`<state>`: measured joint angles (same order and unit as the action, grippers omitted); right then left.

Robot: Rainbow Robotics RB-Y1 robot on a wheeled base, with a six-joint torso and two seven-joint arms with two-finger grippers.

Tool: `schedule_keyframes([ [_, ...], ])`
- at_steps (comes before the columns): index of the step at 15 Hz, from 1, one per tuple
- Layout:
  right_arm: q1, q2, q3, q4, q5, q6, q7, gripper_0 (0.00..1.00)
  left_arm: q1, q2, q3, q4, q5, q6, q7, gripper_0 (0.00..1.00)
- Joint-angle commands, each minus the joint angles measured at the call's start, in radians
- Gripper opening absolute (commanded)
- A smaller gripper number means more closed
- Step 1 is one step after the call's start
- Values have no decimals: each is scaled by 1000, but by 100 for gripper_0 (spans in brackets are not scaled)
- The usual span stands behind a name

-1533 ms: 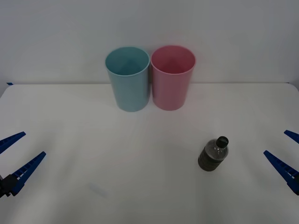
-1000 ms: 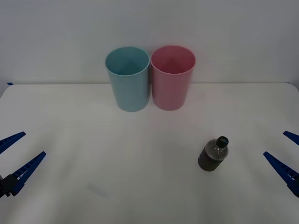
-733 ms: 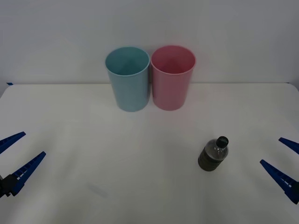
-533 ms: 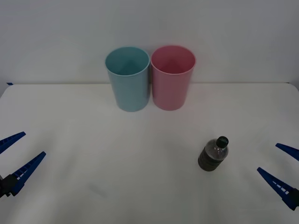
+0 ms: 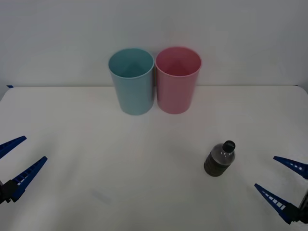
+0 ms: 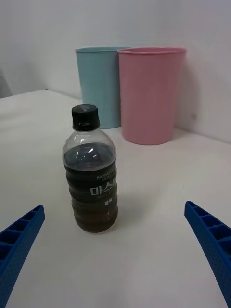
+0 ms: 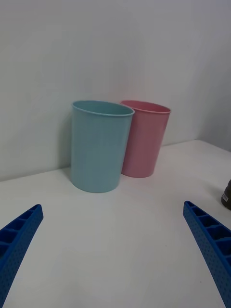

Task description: Grasp the object on the table and drop it into the matching bin: aluminum can to the light blue bin, PET bottle to the pink bin.

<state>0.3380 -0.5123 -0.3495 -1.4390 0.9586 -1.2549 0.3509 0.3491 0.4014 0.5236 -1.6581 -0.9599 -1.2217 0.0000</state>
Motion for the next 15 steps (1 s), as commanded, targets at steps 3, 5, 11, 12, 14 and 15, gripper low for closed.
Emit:
schedule_keyframes([
  [3,-53,2,87,66,0,43,83,100,0,0,0,0,0,0,0,100],
  [5,-65,3,119,77,0,57,86,100,0,0,0,0,0,0,0,100],
  [11,-162,86,142,164,58,68,114,100,0,0,0,0,0,0,0,100],
  [12,-174,103,146,172,71,75,120,100,0,0,0,0,0,0,0,100],
  [14,-182,112,176,172,68,111,131,100,0,0,0,0,0,0,0,100],
  [15,-185,115,199,172,60,130,137,100,0,0,0,0,0,0,0,100],
])
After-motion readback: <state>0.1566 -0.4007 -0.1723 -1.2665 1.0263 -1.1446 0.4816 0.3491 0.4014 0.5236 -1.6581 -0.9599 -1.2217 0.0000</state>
